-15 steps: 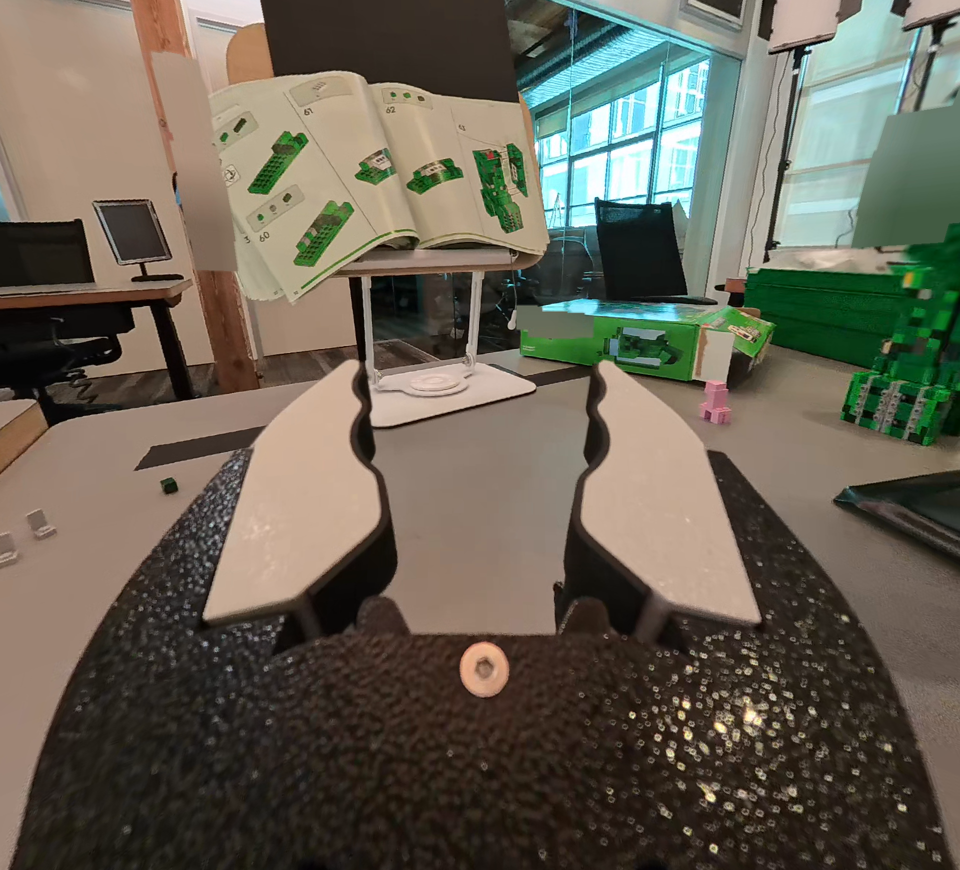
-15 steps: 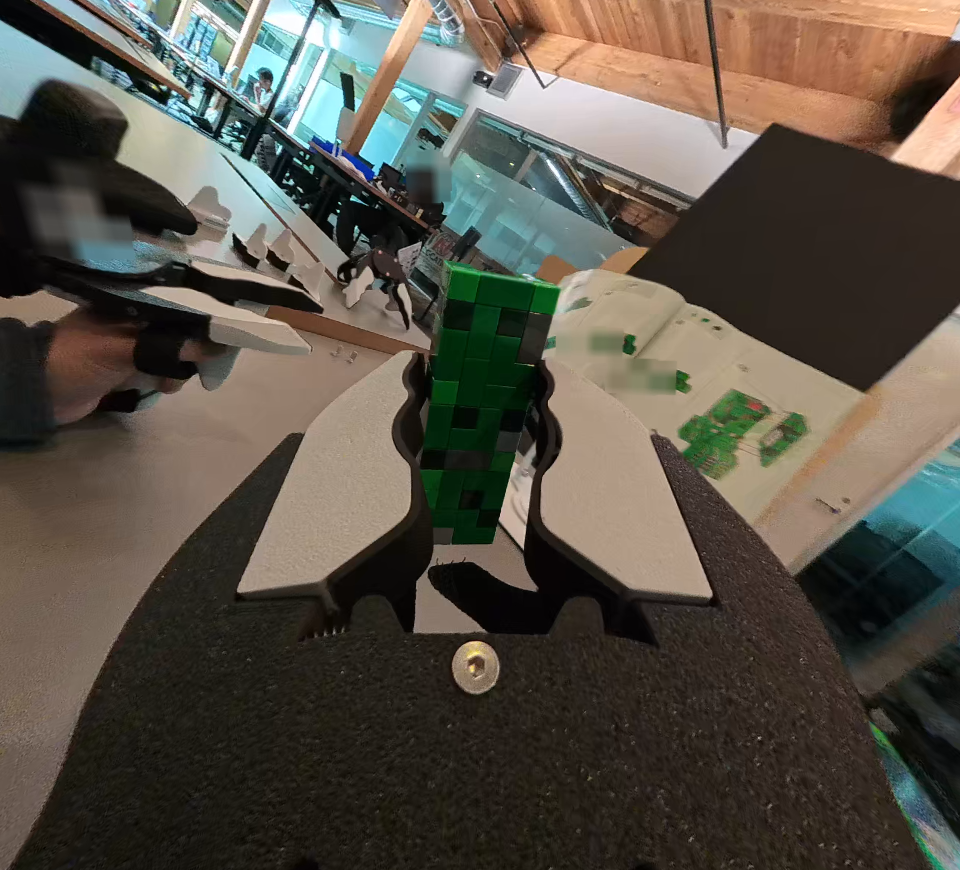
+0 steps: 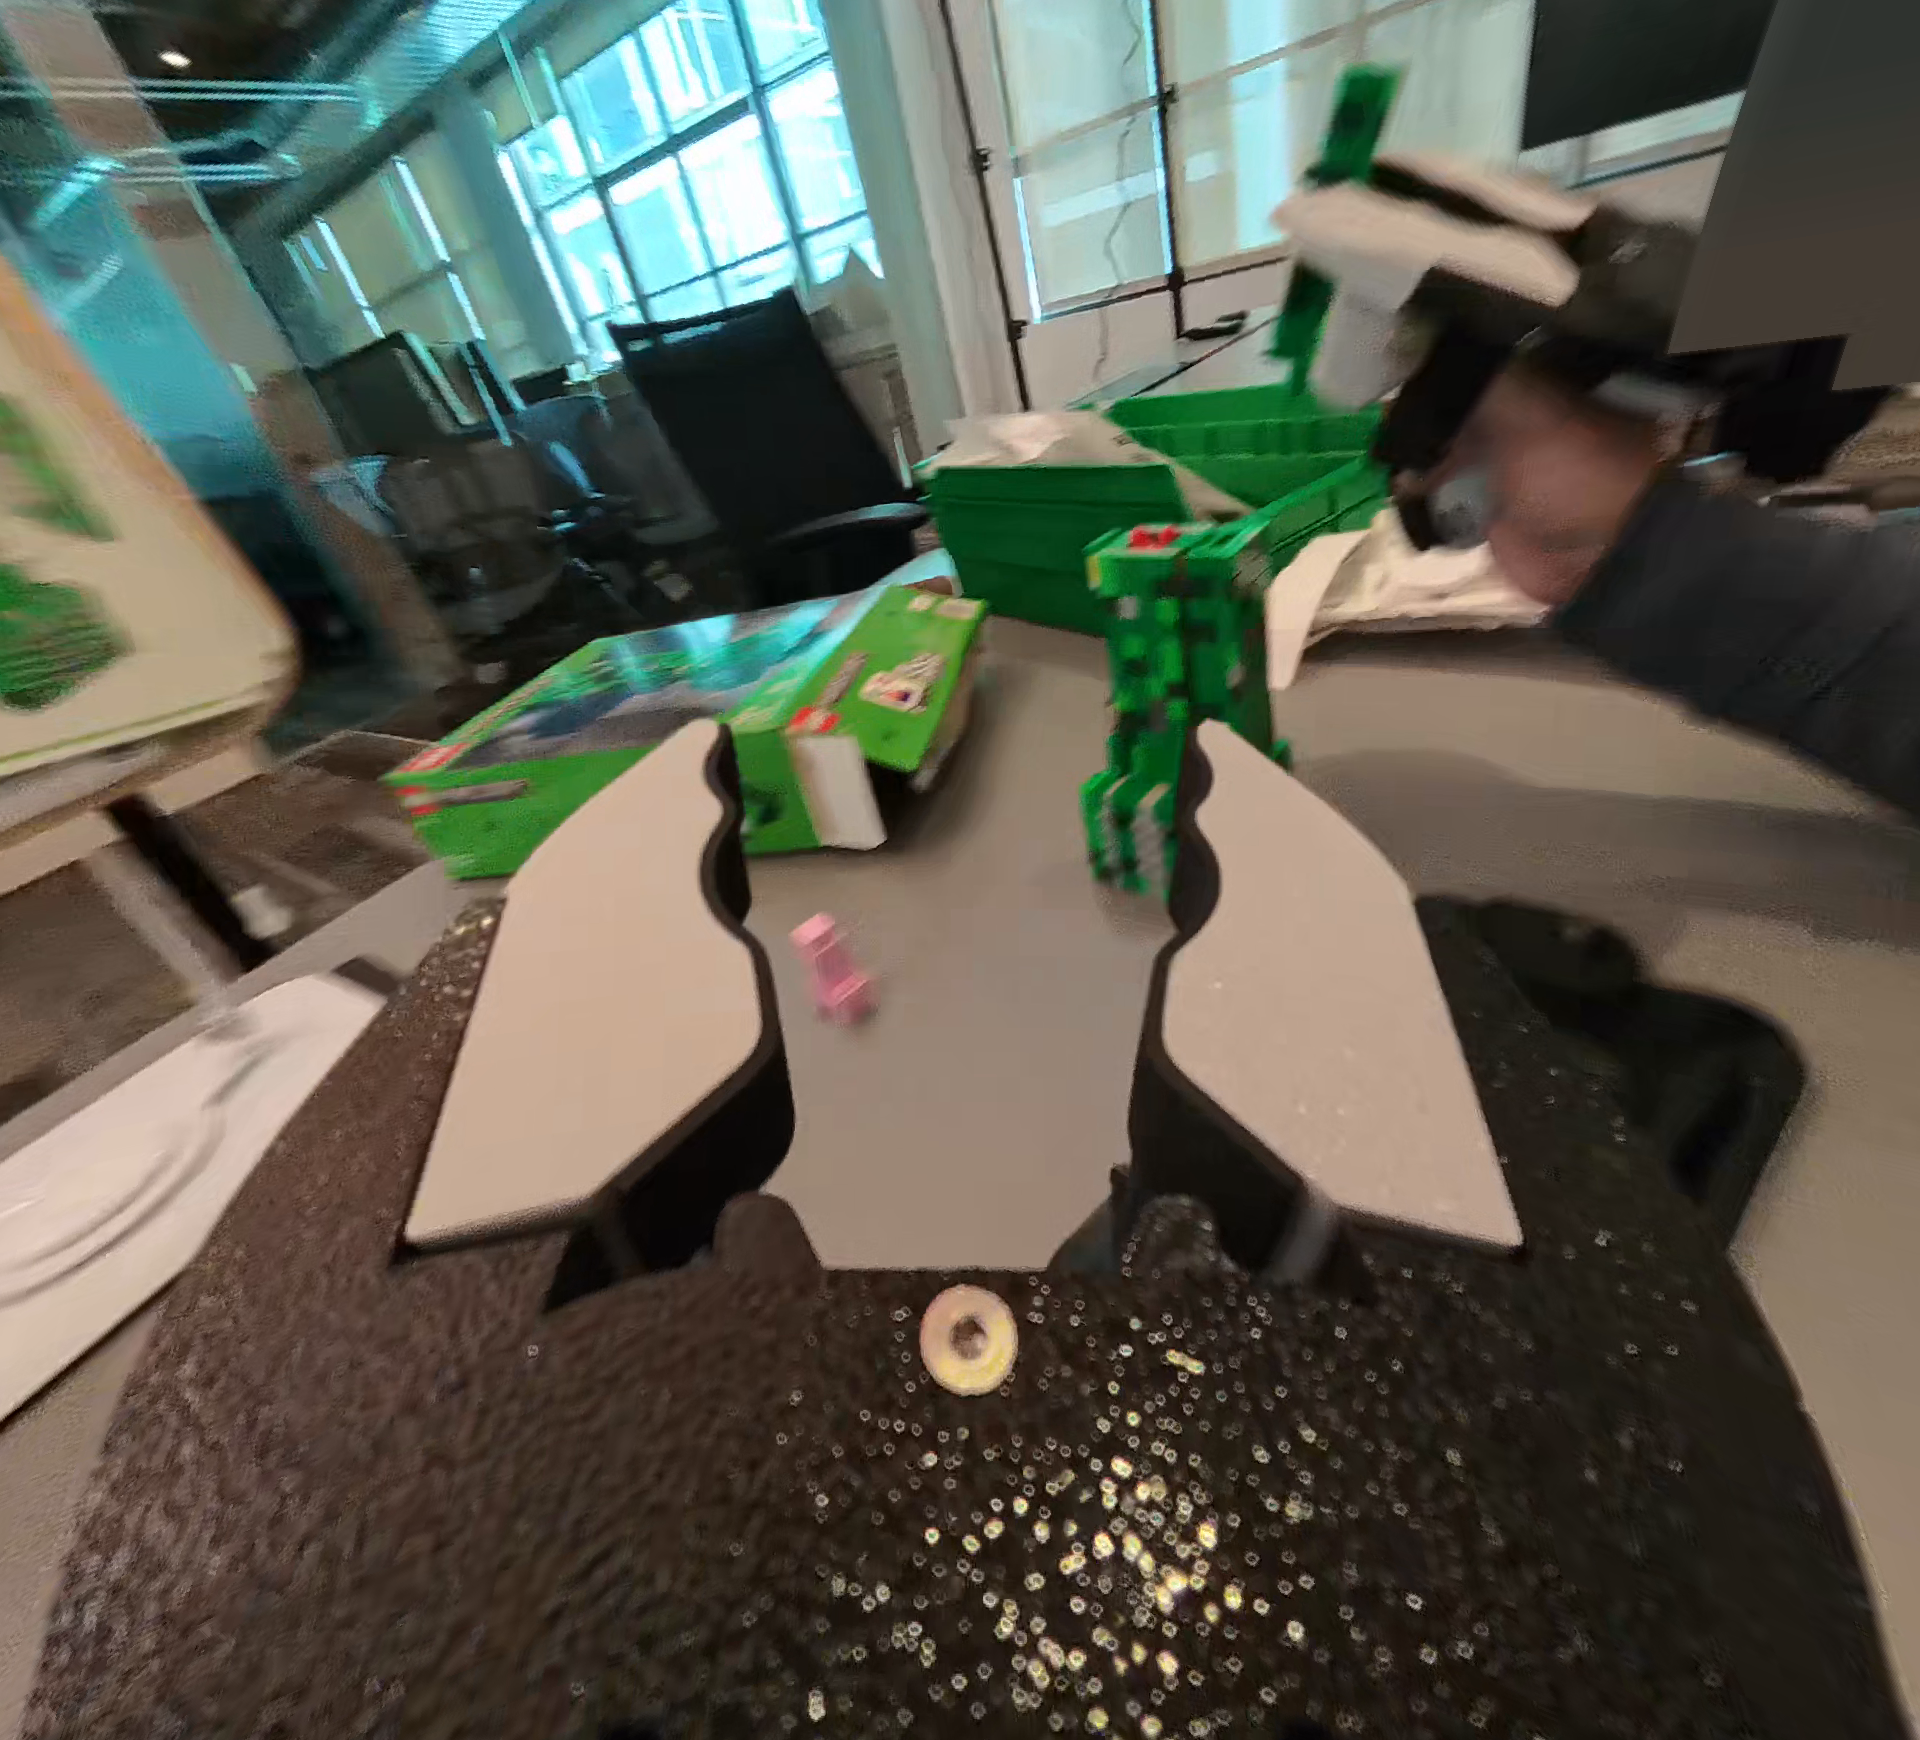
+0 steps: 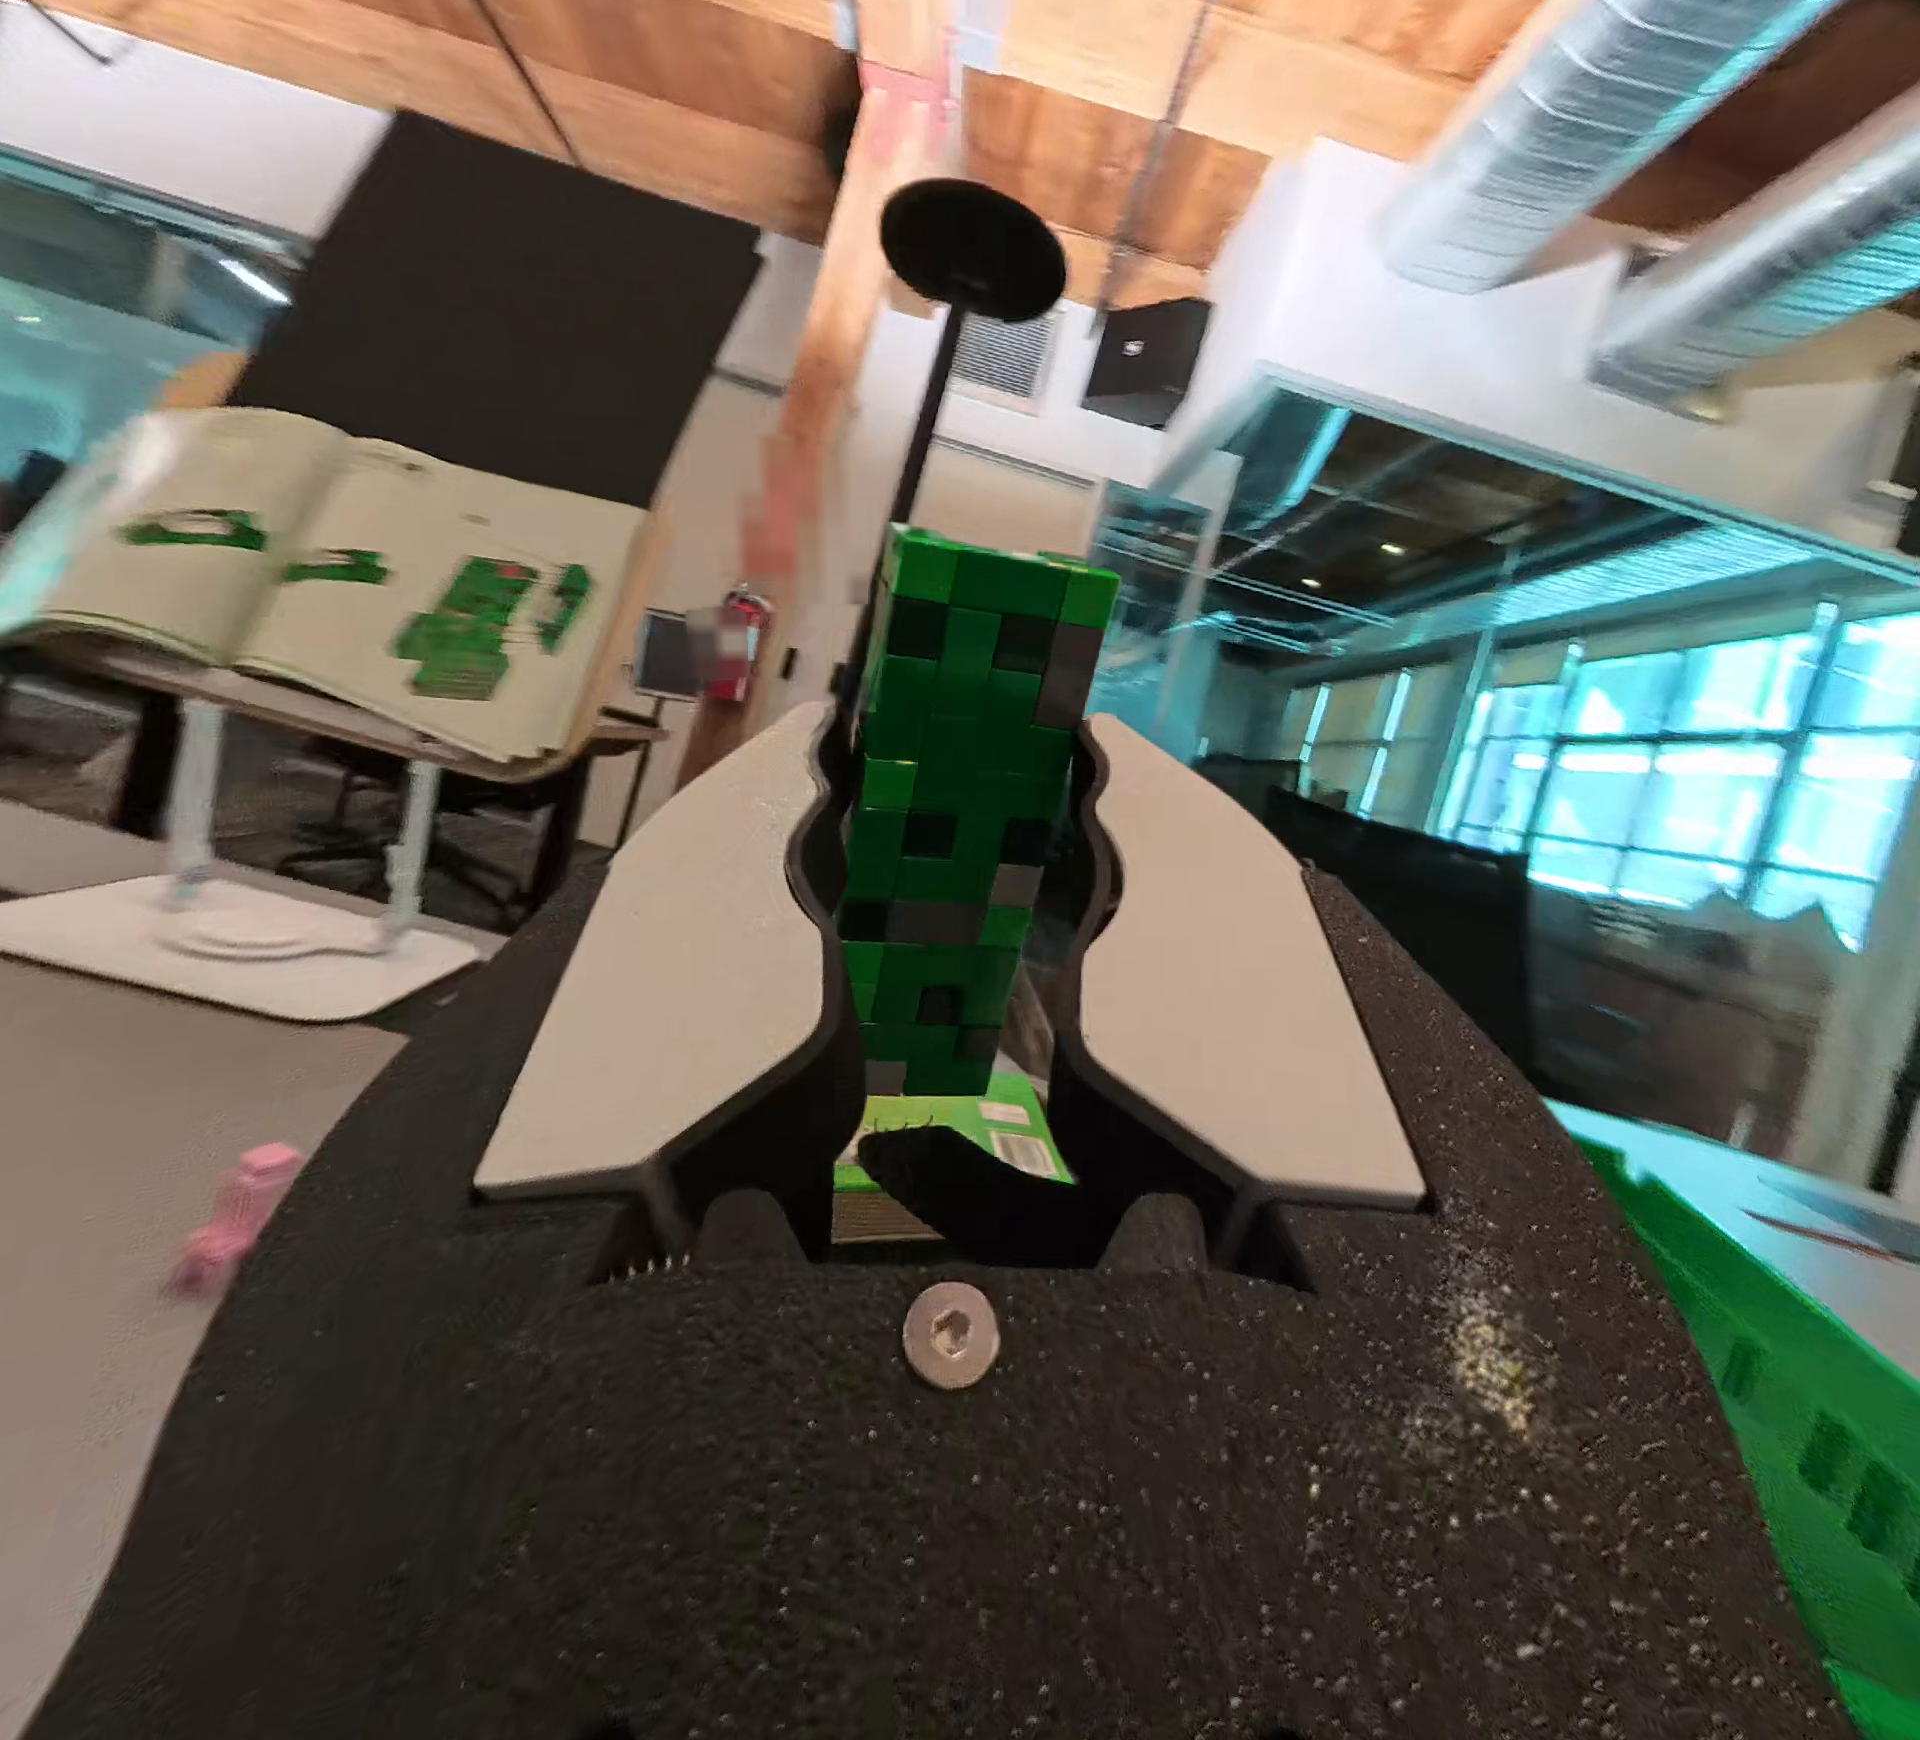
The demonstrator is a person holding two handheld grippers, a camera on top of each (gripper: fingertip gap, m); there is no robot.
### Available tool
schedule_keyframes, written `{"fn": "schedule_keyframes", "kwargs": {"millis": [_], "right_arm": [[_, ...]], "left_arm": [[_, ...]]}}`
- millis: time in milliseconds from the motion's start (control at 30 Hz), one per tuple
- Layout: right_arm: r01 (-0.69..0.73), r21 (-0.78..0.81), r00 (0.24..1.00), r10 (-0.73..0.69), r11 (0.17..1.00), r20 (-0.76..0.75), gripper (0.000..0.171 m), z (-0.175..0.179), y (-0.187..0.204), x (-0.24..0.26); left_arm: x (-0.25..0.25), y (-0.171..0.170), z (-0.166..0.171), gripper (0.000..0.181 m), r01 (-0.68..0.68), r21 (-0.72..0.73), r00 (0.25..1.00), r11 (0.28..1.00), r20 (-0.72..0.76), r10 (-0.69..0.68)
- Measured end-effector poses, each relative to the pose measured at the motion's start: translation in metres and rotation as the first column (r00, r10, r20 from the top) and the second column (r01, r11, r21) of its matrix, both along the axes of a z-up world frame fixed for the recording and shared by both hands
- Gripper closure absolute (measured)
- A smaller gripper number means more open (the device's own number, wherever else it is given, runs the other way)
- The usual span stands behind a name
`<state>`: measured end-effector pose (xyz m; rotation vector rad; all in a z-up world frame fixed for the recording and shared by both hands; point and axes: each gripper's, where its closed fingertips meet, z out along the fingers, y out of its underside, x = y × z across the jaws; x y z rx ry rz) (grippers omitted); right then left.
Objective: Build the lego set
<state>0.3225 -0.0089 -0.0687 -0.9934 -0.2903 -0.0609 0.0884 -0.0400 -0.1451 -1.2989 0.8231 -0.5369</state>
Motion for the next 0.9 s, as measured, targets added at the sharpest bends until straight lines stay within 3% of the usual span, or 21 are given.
{"fn": "schedule_keyframes", "kwargs": {"millis": [133, 267, 467, 667, 900], "right_arm": [[-0.009, -0.043, 1.0, 0.009, 0.999, 0.006, 0.131, -0.036, 0.04, 0.009], [-0.095, -0.143, 0.994, 0.101, 0.985, 0.039, 0.131, -0.065, 0.056, 0.004], [-0.039, -0.246, 0.999, 0.046, 0.969, 0.022, 0.131, -0.081, 0.069, 0.027], [-0.079, -0.275, 0.997, 0.072, 0.958, -0.036, 0.131, -0.083, 0.07, 0.029], [-0.092, -0.297, 0.995, 0.095, 0.95, -0.007, 0.131, -0.087, 0.071, 0.021]], "left_arm": [[0.075, 0.005, -0.009, 0.098, 0.104, -0.013, 0.993, 0.995, -0.061, -0.104], [0.115, 0.018, -0.029, 0.088, 0.196, -0.094, 0.973, 0.976, -0.103, -0.206], [0.135, 0.041, -0.046, 0.079, 0.147, -0.213, 0.983, 0.966, -0.08, -0.167], [0.154, 0.048, -0.079, 0.076, 0.112, -0.278, 0.964, 0.954, -0.202, -0.172], [0.154, 0.057, -0.086, 0.084, 0.065, -0.255, 0.964, 0.965, -0.235, -0.127]]}}
